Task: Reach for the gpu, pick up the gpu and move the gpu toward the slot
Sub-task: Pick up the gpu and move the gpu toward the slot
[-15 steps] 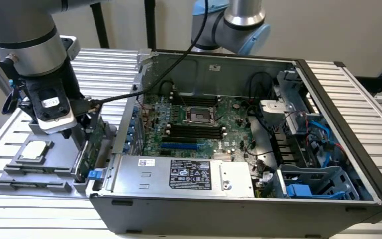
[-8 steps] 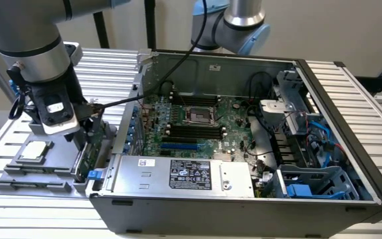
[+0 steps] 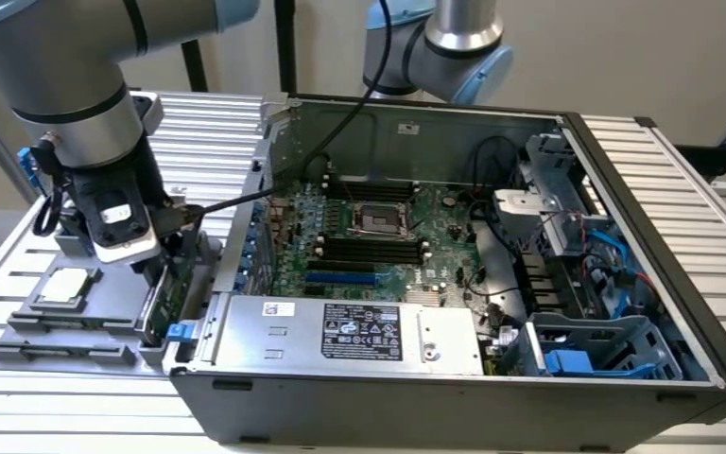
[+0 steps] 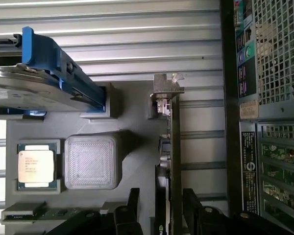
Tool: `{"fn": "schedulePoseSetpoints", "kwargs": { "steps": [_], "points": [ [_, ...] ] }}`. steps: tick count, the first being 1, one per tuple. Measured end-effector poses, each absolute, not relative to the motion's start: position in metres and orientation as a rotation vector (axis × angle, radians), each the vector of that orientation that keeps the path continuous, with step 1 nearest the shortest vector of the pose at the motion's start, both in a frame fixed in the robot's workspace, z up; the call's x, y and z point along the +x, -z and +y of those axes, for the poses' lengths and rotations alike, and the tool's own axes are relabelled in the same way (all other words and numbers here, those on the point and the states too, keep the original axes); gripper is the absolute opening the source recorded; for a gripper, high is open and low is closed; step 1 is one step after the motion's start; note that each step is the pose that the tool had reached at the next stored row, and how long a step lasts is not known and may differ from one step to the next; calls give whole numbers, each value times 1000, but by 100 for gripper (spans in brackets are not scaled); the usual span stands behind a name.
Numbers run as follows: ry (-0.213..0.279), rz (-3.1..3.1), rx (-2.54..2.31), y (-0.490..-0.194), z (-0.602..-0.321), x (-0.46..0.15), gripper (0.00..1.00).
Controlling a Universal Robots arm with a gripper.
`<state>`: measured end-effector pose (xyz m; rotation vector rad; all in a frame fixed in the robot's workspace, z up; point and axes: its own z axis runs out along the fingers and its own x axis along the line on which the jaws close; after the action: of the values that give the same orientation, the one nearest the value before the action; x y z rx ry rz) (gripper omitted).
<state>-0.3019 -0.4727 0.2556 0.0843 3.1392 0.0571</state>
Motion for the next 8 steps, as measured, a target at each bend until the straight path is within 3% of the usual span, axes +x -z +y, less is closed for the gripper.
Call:
{"fn": "schedulePoseSetpoints", "kwargs": {
  "steps": [8],
  "points": [
    [-57, 3139, 84, -245, -472, -300, 48]
  ]
}}
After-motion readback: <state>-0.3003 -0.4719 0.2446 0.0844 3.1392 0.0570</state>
